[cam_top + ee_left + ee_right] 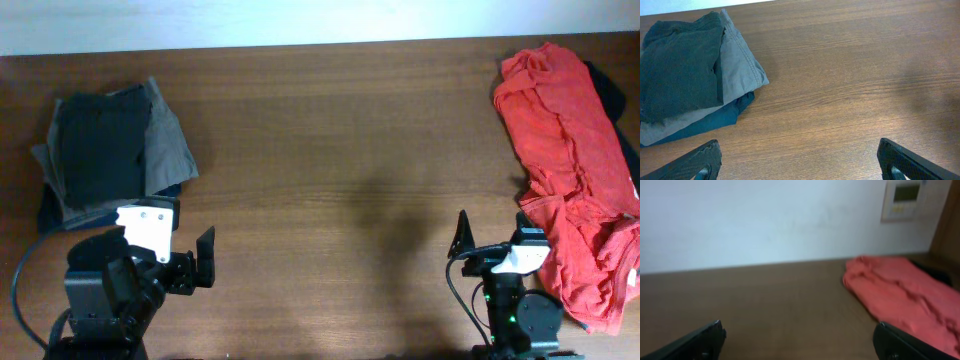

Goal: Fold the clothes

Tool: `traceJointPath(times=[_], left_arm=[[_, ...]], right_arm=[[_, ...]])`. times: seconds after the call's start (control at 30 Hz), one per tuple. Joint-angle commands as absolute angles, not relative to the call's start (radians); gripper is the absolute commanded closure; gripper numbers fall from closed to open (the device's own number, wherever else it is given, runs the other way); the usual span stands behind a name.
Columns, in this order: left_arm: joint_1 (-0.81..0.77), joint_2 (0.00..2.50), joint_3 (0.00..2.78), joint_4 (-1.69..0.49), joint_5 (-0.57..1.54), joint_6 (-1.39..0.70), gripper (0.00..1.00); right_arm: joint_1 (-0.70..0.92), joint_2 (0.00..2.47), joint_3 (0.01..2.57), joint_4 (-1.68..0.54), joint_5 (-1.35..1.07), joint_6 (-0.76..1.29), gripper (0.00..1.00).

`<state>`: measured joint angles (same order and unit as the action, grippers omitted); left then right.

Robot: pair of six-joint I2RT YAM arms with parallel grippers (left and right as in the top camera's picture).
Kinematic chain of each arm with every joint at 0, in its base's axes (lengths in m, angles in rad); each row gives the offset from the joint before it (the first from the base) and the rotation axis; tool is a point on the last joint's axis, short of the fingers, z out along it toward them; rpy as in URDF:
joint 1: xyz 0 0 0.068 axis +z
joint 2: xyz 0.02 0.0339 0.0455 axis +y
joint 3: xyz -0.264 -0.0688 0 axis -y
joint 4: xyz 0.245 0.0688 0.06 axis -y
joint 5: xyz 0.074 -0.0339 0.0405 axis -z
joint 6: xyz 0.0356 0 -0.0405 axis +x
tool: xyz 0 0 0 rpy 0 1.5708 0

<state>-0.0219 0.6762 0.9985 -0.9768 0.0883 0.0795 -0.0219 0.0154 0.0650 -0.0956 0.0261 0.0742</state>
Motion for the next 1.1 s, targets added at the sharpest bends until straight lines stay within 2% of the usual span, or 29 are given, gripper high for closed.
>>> traceJointPath(times=[0.0, 1.07], left_arm=[[-0.019, 0.672, 0.999, -0.974, 0.081, 0.095, 0.01], [-0.019, 0.672, 0.998, -0.975, 0.081, 0.095, 0.01]], right_arm=[[-0.011, 0.004, 0.006, -0.081, 0.046, 0.052, 0.02], [-0.011, 0.004, 0.006, -0.081, 0.012, 0.060, 0.01]])
